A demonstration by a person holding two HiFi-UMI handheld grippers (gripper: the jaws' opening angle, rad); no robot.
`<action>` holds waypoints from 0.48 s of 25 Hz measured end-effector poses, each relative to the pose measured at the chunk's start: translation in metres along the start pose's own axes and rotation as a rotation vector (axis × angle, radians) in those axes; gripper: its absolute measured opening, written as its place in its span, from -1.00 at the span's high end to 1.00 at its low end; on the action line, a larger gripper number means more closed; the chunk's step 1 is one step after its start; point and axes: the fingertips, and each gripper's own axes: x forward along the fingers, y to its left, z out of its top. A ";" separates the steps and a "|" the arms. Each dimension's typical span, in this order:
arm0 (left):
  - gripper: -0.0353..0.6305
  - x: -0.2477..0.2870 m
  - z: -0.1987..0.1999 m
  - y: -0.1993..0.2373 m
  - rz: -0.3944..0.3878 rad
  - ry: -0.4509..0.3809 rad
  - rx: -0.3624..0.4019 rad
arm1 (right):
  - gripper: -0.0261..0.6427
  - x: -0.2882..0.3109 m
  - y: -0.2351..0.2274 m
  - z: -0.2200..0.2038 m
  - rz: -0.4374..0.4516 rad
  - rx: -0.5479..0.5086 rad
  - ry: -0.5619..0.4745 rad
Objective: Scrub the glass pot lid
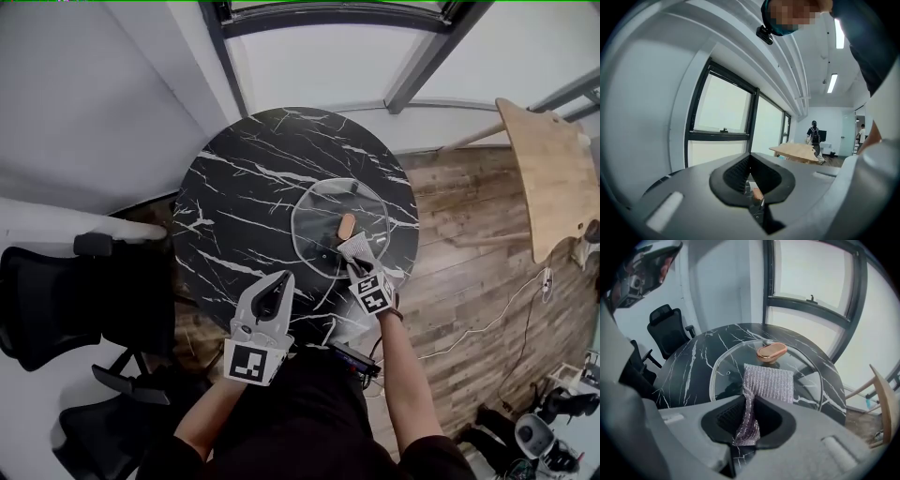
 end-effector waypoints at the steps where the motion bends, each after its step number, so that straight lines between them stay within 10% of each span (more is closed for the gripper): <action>1: 0.88 -0.001 0.000 0.002 -0.009 0.001 -0.001 | 0.73 0.000 0.002 0.001 -0.003 0.009 0.001; 12: 0.88 -0.013 -0.001 0.025 -0.047 -0.006 -0.019 | 0.73 0.008 0.039 0.011 0.007 0.035 0.010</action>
